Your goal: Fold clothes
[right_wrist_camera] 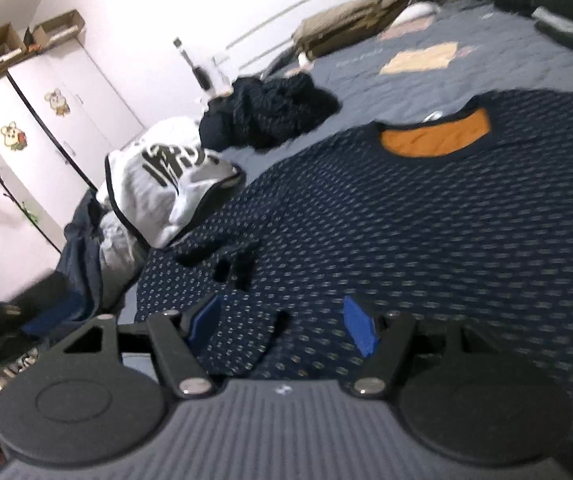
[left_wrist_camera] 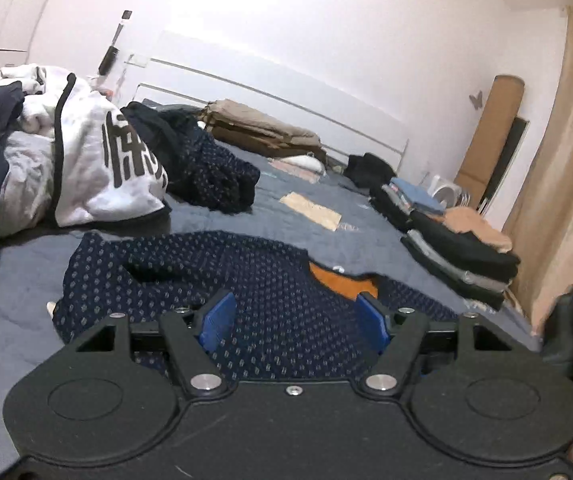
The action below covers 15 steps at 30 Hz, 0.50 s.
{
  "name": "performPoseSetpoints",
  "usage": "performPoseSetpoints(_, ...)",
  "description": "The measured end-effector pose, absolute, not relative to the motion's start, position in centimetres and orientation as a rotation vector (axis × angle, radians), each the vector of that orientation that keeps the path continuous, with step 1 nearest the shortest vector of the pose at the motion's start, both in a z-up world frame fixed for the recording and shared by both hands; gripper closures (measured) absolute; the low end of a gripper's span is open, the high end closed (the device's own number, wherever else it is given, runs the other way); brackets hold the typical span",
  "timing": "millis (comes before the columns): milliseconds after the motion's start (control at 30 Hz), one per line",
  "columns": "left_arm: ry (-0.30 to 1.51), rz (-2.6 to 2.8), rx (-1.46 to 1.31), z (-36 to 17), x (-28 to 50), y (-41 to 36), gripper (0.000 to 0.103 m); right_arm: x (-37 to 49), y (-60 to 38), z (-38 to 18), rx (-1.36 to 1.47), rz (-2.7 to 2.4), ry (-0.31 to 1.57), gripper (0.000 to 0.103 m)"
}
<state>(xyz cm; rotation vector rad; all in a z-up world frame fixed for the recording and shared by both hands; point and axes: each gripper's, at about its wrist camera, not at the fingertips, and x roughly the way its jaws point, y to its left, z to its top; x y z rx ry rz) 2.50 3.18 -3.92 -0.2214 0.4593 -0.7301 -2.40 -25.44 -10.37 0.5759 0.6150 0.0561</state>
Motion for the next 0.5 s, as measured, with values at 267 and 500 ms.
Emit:
performPoseSetpoints(267,0.471,-0.708,-0.315,-3.5,4.4,5.2,0.031,2.5,-23.2,-13.1,0.553,0.047,0.677,0.036)
performPoseSetpoints(500,0.514,-0.69,-0.355,-3.9,5.2,5.9,0.031,3.8,-21.1,-14.6,0.525,0.067,0.703,0.036)
